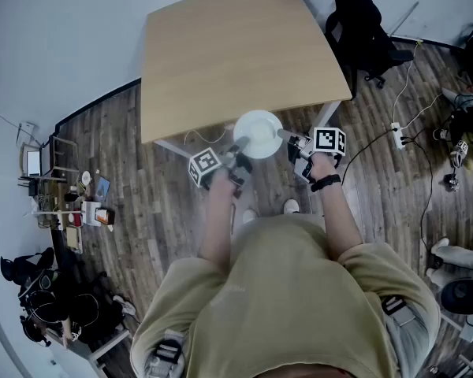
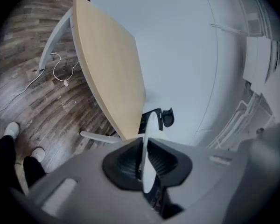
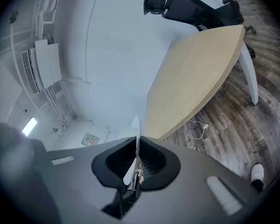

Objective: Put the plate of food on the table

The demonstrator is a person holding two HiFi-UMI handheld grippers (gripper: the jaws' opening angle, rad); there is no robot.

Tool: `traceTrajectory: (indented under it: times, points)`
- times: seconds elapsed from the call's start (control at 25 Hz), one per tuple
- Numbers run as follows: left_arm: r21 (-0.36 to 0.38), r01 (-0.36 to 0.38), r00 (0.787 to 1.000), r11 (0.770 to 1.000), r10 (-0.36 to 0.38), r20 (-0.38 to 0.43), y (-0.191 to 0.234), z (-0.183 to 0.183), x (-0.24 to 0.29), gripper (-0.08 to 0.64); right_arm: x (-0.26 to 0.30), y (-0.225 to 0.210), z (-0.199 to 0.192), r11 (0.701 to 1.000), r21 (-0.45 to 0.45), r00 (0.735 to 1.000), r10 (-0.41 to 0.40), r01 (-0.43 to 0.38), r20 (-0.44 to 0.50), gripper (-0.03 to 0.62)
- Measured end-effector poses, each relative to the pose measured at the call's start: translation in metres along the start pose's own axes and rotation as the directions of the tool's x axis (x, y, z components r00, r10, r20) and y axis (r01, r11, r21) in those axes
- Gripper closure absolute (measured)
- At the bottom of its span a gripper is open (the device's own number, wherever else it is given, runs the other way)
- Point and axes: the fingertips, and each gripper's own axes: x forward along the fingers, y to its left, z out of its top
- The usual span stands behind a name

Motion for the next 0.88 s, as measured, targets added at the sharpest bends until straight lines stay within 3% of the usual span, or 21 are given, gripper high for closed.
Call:
traceTrajectory:
  times: [0.36, 0.6, 0.72, 0.88]
  points:
    - [0.021, 0.005, 0.999, 1.000, -0.006, 0.038, -0.013, -0.010, 0.001, 0.540, -0.009, 0.009, 0.004, 0.993, -0.121, 0.999, 0.004, -0.010, -0.046, 0.545]
    - [0.016, -0.005, 0.995, 1.000, 0.003, 0.100, -0.010, -0.012, 0.016, 0.540, -0.013, 0.009, 0.015, 0.937, -0.347, 0.999, 0.032, -0.046, -0.043, 0.519]
    - [-0.016, -0.004, 0.994, 1.000, 0.006, 0.112, -0.003, -0.017, 0.033, 0.539, -0.022, 0.003, 0.025, 0.914, -0.403, 0.999, 0.031, -0.042, -0.032, 0.511]
    - [-0.002, 0.009, 0.995, 1.000, -0.009, 0.099, 0.001, -0.005, 0.046, 0.539, -0.014, 0.000, 0.035, 0.892, -0.451, 0.999, 0.037, -0.030, 0.007, 0.512]
